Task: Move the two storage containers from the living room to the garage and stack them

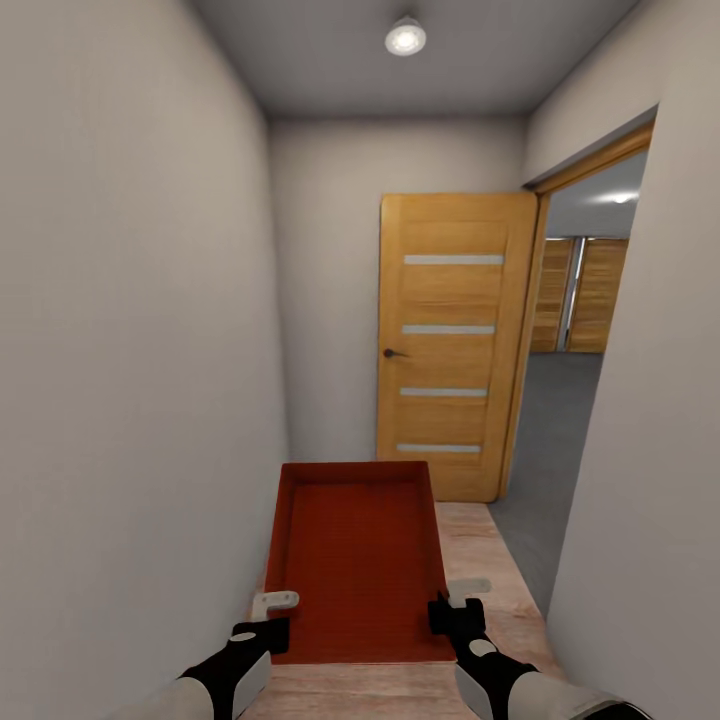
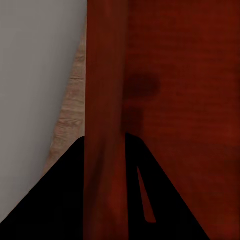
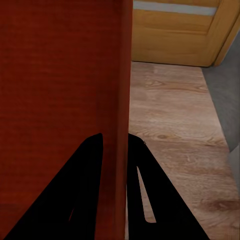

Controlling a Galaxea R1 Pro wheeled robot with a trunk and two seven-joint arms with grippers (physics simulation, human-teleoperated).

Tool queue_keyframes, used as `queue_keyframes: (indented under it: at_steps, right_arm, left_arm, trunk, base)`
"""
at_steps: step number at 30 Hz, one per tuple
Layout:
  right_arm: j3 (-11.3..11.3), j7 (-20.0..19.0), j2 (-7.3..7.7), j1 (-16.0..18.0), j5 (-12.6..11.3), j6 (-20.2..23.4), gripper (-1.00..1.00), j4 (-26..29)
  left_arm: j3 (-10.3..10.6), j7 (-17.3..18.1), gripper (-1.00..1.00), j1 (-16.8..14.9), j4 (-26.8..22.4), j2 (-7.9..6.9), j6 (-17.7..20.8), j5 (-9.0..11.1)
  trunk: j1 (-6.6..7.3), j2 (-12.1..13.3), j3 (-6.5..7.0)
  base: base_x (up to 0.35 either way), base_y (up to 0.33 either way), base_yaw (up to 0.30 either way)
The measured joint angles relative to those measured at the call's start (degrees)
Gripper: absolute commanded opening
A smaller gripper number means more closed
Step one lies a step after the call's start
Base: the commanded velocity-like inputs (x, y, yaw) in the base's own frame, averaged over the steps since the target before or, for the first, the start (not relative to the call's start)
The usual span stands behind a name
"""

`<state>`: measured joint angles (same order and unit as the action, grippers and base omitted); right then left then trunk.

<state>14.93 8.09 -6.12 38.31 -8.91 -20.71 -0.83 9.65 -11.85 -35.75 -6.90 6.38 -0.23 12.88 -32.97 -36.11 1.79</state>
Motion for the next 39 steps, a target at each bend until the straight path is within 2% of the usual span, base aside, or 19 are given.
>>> queue_keyframes:
  at_steps: [39]
  right_arm:
    - [-0.12,-0.11,0.09,0.0,0.11,0.11,-1.0,0.02]
  left_arm:
    - [0.04,-0.23,-1.0,0.0,0.02,0.12,0.06,0.06]
  trunk:
    - [0.0,0.0,0.0]
  base:
    - [0.323,0.0,0.0]
